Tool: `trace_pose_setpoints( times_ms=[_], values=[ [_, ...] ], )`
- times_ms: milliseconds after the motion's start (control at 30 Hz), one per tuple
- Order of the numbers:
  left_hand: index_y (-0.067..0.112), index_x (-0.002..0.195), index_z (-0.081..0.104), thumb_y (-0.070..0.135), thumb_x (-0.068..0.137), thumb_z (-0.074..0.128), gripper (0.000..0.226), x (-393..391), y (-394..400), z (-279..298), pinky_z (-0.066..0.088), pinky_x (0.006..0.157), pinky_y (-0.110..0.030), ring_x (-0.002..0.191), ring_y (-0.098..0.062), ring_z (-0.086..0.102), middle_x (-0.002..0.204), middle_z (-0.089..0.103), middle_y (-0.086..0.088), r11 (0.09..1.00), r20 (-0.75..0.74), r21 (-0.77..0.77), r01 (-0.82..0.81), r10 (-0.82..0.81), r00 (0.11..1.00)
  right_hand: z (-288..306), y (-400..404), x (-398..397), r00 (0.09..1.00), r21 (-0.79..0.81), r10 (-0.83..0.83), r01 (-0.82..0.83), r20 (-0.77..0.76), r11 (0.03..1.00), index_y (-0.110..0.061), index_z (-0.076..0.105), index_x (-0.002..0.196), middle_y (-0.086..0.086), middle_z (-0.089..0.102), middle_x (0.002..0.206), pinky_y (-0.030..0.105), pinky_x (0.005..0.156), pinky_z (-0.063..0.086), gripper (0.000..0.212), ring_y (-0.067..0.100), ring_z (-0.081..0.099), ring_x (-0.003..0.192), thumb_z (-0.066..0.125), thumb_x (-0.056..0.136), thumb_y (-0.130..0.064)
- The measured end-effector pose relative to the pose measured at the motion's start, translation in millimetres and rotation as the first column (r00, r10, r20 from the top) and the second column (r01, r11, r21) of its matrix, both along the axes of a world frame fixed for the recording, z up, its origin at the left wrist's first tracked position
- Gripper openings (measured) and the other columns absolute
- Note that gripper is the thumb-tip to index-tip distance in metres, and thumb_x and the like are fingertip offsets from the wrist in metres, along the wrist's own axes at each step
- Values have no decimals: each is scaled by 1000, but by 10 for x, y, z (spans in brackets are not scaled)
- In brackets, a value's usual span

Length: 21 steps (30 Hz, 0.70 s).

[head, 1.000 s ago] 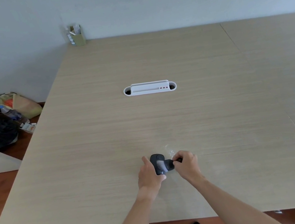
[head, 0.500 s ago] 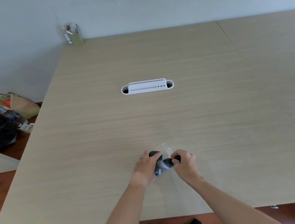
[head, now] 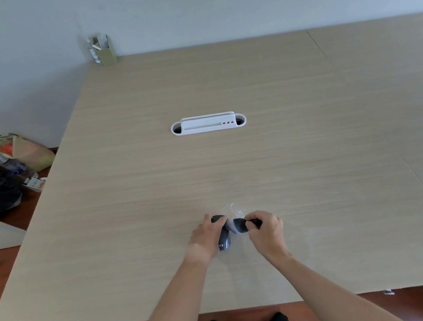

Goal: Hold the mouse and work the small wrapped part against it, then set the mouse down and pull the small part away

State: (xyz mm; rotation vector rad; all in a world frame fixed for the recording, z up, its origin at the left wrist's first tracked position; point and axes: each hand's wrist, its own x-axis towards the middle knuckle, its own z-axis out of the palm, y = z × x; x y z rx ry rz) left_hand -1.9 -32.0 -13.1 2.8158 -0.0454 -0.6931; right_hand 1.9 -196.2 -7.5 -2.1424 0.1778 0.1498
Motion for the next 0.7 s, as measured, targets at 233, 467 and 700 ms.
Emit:
trace_pose_setpoints(
  times_ms=[233,467,700],
  values=[
    [32,144,30,10,70,78,91,-14,-29,-22,53,85,-41,104,-33,58,134,34,-8,1000,-52,17,-2,3,999,-2,14,-11,988,18,110,-109,-112,994,-3,73,79,9,72,77,11,60,44,19,20,63,73,57,79,7],
    [23,143,27,37,71,75,87,-111,-123,-92,47,95,-42,114,-33,48,129,40,-11,935,-41,-198,-295,292,955,30,-103,32,999,-3,-12,12,-46,1000,-8,72,78,-2,69,73,7,57,43,19,9,61,71,57,79,3],
    [11,133,34,29,69,81,81,-109,-165,-82,48,92,-38,111,-34,52,119,49,-13,843,-60,-258,-473,475,878,11,14,98,988,-15,135,-137,-75,990,-4,74,79,1,71,73,8,60,44,19,14,63,71,58,77,5]
  ],
)
